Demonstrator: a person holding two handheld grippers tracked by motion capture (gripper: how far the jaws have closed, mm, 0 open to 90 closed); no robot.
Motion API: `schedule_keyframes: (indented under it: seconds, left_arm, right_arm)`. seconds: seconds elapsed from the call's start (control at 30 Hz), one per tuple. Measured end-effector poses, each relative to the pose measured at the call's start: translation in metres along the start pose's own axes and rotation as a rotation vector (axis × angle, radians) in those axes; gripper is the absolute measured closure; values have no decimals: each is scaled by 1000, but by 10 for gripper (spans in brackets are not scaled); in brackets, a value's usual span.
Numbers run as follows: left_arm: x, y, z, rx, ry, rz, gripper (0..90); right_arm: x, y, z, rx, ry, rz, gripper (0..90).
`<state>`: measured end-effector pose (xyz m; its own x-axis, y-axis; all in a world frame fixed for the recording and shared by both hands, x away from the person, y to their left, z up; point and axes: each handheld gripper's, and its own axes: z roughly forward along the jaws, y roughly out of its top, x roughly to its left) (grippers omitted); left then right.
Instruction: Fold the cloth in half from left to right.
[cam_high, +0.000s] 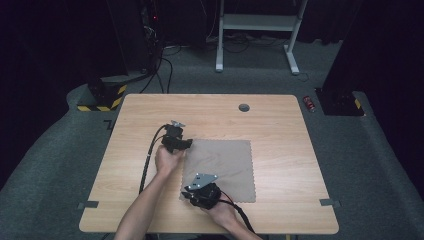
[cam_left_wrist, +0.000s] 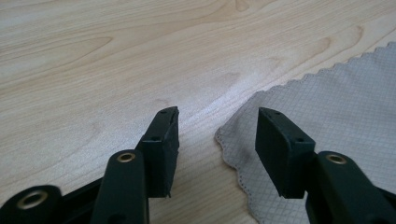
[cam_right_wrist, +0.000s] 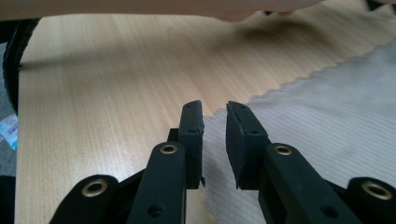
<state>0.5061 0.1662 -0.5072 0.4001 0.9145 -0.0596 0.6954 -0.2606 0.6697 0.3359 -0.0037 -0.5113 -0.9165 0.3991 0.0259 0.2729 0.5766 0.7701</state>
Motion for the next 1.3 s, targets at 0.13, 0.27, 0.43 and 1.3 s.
schedule_keyframes:
  seconds: [0.13,0.27,0.43,1.3]
  left_arm:
    - [0,2,4,4,6,1,510]
    - [3,1,8,0,10,-6,517]
    - [3,1,9,-3,17,-3,519]
    - [-1,10,7,13,-44,54,892]
  right_arm:
    - [5,2,5,4,9,-6,745]
    - [11,3,10,14,6,-23,733]
    - [18,4,19,40,-1,-51,716]
    - [26,6,17,67,-92,-103,900]
